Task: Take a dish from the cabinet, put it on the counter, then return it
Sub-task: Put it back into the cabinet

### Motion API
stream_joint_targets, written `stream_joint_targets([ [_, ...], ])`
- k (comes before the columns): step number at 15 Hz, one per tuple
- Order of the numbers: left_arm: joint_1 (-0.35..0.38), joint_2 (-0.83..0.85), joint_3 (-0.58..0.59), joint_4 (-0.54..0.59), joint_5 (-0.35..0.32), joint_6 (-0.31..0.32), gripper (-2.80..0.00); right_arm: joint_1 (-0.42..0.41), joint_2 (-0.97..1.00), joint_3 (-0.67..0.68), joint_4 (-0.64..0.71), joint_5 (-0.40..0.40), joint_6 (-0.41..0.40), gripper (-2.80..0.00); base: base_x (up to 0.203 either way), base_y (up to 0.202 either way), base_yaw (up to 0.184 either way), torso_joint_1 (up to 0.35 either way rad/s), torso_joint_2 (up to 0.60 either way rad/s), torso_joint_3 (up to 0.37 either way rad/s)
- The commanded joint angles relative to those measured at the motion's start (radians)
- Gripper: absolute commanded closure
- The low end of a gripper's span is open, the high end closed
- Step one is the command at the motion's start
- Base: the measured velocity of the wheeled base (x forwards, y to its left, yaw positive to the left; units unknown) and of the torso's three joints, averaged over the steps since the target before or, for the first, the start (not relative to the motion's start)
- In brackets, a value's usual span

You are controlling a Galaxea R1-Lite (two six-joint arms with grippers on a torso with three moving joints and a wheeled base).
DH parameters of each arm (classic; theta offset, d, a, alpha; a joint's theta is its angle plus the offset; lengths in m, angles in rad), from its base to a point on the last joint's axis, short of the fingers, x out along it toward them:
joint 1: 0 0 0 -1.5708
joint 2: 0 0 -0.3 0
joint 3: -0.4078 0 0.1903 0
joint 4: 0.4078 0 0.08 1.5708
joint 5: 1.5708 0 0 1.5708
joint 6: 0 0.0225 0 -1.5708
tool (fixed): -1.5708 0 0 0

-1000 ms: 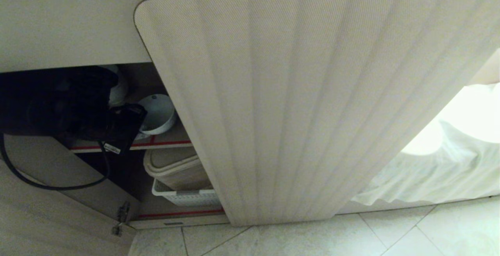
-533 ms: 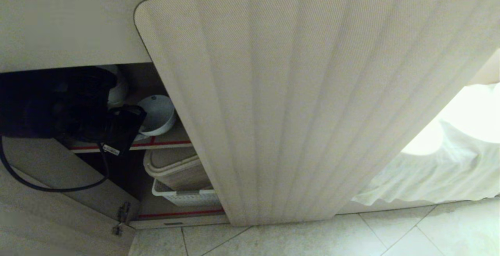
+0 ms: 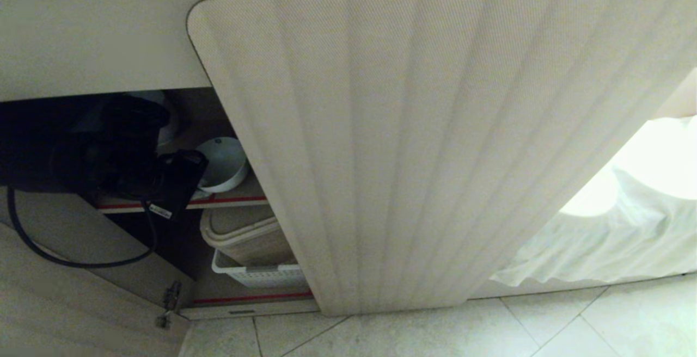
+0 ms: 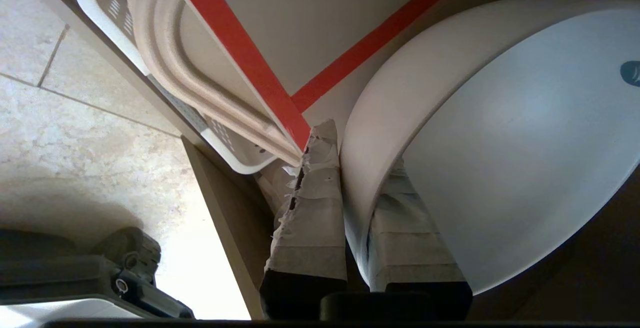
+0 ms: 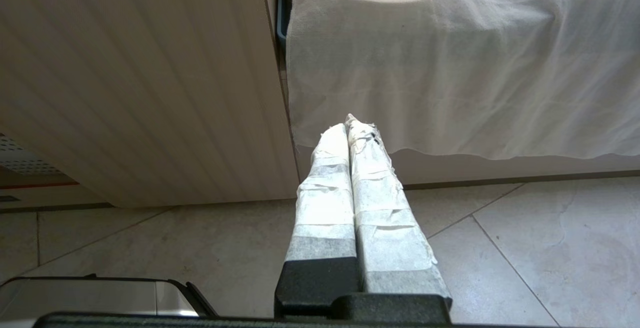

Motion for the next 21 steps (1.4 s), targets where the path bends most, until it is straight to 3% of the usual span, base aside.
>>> stream_joint_targets([
  [1, 0.0, 0.006, 0.001, 0.001, -0.001, -0.024, 0.0, 0.001, 0.0, 0.0, -0.001, 0.0, 0.0, 0.0, 0.0, 0.0, 0.0, 0.0, 0.0, 0.0],
  [8, 0.0, -0.018, 0.01, 0.002, 0.0, -0.167, 0.0, 0.001, 0.0, 0.0, -0.001, 0.0, 0.0, 0.0, 0.0, 0.0, 0.0, 0.0, 0.0, 0.0],
  [21, 0.0, 0.013, 0.001, 0.001, 0.001, -0.161, 0.0, 0.0, 0.0, 0.0, -0.001, 0.0, 0.0, 0.0, 0.0, 0.0, 0.0, 0.0, 0.0, 0.0],
])
